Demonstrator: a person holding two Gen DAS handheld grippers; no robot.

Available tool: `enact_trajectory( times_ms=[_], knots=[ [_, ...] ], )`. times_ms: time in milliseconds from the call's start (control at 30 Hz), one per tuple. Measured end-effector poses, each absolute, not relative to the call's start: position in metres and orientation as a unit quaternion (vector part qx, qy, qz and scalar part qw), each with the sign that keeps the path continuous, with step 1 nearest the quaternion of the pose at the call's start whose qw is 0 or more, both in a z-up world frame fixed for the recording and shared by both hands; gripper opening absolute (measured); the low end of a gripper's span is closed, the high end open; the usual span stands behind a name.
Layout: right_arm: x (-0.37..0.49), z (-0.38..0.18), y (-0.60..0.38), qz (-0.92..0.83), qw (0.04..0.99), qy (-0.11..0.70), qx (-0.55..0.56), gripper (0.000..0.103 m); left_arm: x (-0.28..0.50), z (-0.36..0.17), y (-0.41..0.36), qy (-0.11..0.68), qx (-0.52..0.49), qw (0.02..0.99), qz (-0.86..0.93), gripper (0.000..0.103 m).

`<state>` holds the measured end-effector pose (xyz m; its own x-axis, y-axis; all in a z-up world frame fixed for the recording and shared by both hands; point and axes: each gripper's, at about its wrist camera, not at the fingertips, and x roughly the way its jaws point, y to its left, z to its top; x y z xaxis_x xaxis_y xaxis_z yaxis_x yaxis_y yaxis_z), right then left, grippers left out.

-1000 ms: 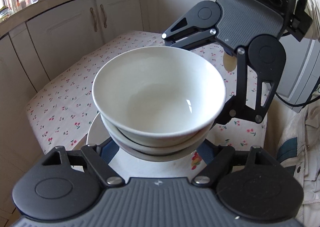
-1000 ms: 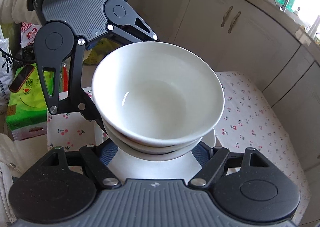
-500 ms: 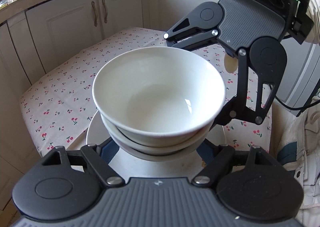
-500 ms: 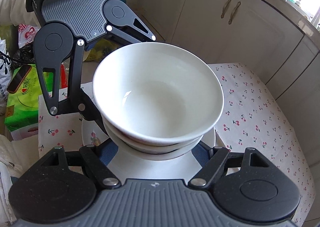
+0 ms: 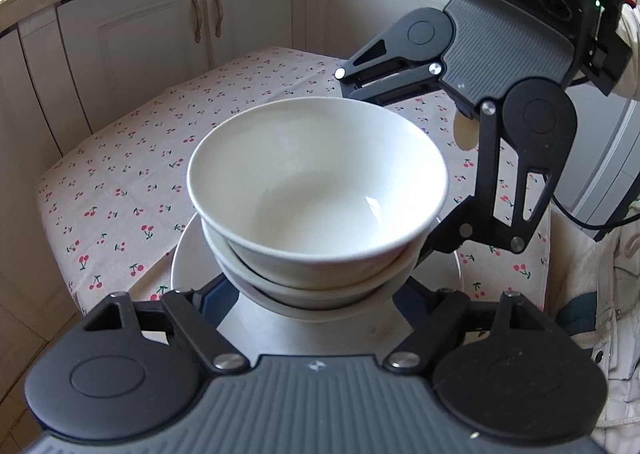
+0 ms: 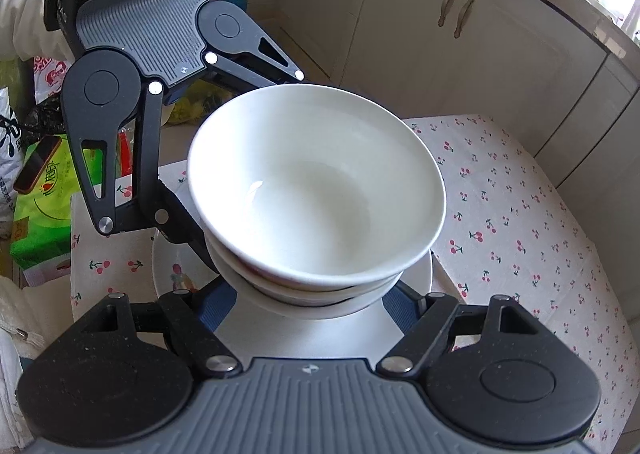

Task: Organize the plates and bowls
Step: 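Lift the bowl stack with both grippers and lower it onto the plate stack, then open both grippers and withdraw them from the bowl stack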

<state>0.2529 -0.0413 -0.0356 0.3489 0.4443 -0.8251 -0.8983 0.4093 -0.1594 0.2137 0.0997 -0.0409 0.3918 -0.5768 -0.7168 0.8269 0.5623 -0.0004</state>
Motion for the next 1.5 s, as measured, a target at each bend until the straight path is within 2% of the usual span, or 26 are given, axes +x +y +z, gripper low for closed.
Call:
enact_trajectory(
  times_ms=[900, 1000, 1067, 1167, 1500],
  knots=[
    [0.253, -0.038, -0.043, 0.433, 0.767, 0.360, -0.308, 0.083, 0.214, -0.044, 0.100, 0.344, 0.177, 0.818, -0.425, 0.083],
    [0.251, -0.038, -0.044, 0.429, 0.770, 0.359, -0.306, 0.084, 0.209, -0.040, 0.101, 0.328, 0.183, 0.826, -0.420, 0.089],
    [0.251, -0.037, -0.045, 0.427, 0.775, 0.359, -0.297, 0.090, 0.206, -0.036, 0.102, 0.324, 0.175, 0.829, -0.421, 0.095],
    [0.250, -0.033, -0.049, 0.419, 0.786, 0.357, -0.282, 0.097, 0.200, -0.033, 0.103, 0.317, 0.185, 0.835, -0.410, 0.098],
    [0.233, -0.025, -0.057, 0.397, 0.806, 0.345, -0.273, 0.101, 0.178, -0.029, 0.101, 0.305, 0.199, 0.853, -0.374, 0.101]
  ],
)
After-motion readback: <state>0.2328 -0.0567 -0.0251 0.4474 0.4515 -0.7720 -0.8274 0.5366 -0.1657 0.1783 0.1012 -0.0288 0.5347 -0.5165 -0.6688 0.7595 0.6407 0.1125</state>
